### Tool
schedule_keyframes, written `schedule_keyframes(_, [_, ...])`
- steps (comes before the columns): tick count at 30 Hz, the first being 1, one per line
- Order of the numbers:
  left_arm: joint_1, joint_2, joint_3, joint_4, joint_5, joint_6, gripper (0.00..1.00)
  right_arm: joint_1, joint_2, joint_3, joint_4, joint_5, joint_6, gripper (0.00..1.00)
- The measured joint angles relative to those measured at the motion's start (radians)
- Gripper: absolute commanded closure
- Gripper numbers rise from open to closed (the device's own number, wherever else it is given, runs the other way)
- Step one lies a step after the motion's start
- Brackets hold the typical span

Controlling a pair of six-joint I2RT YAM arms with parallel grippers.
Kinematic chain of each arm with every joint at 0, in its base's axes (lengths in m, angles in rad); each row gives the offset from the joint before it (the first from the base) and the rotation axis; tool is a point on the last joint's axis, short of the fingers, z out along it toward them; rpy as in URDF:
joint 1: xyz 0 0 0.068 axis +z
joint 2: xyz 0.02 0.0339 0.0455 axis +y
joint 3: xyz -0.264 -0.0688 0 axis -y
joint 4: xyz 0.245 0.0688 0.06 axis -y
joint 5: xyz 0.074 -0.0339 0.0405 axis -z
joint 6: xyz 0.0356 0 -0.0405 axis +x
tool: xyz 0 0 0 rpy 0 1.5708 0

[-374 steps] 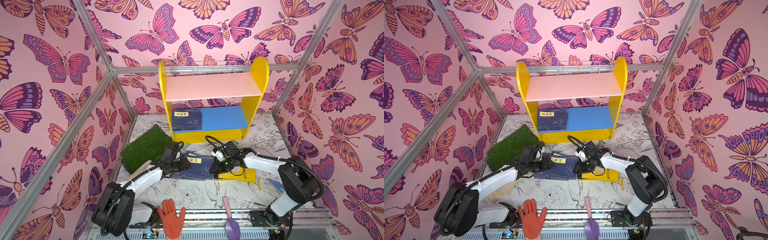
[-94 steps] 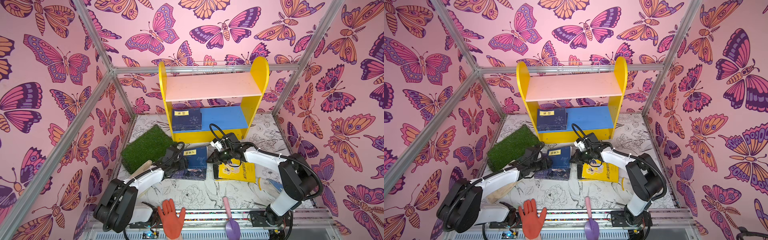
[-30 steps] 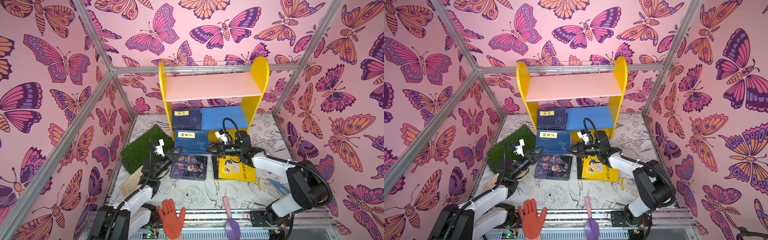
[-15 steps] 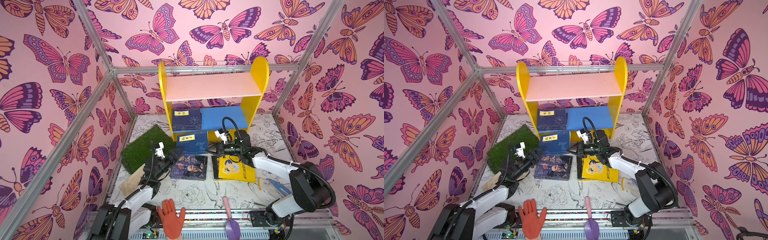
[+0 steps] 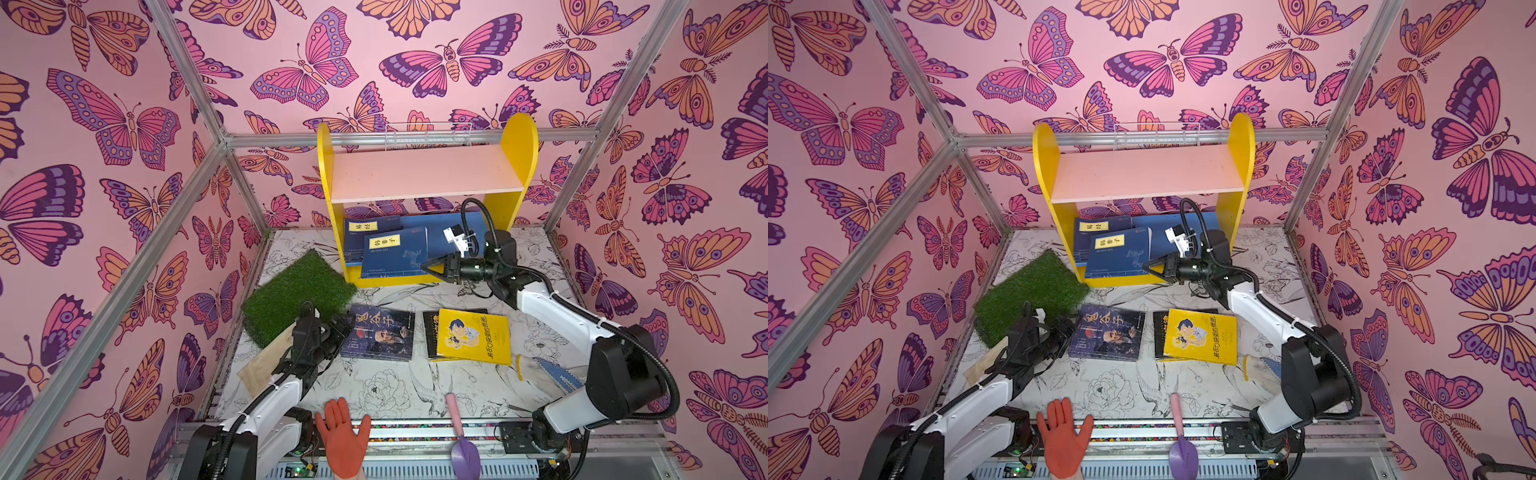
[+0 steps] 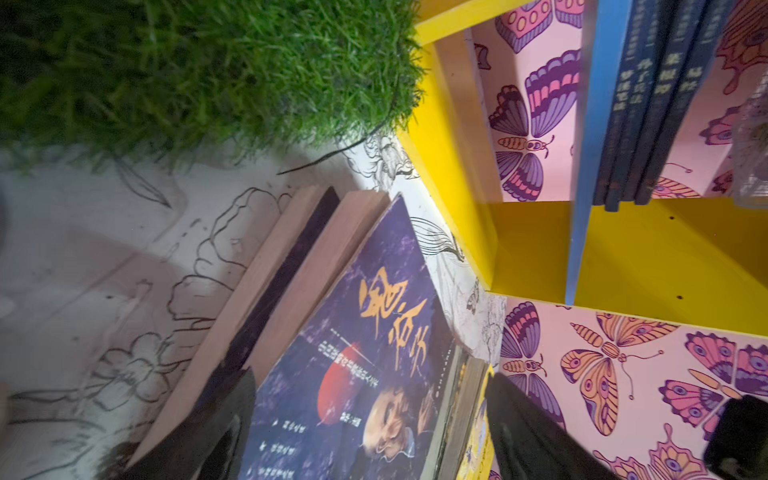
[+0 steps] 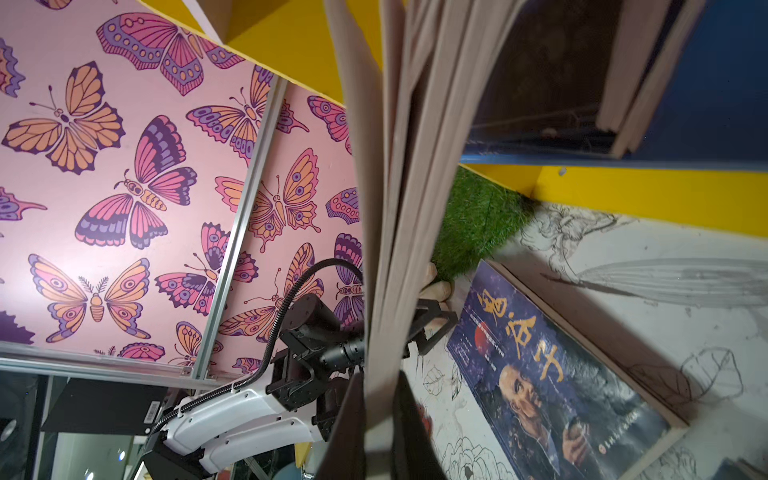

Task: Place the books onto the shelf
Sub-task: 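Lower the book with right gripper onto the books on the shelf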

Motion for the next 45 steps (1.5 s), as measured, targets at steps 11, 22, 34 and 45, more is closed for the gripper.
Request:
schedule_keyframes(11, [0.002,0.035,0.031,-0.035,0.004,0.036,0.11,-0.009,0.382,0.395,-0.027,-0.036,-0.003,0.96])
schedule_keyframes(22, [0.002,0.05,0.034,-0.035,0.007,0.058,0.11,-0.009,0.536,0.55,-0.047,-0.062,0.053,0.96])
schedule_keyframes(34, [0.006,0.066,0.046,-0.035,0.013,0.06,0.11,-0.006,0.586,0.573,-0.043,-0.074,0.103,0.96])
schedule_keyframes(45, [0.006,0.066,0.048,-0.035,0.013,0.06,0.11,0.006,0.599,0.6,-0.067,-0.053,0.1,0.89])
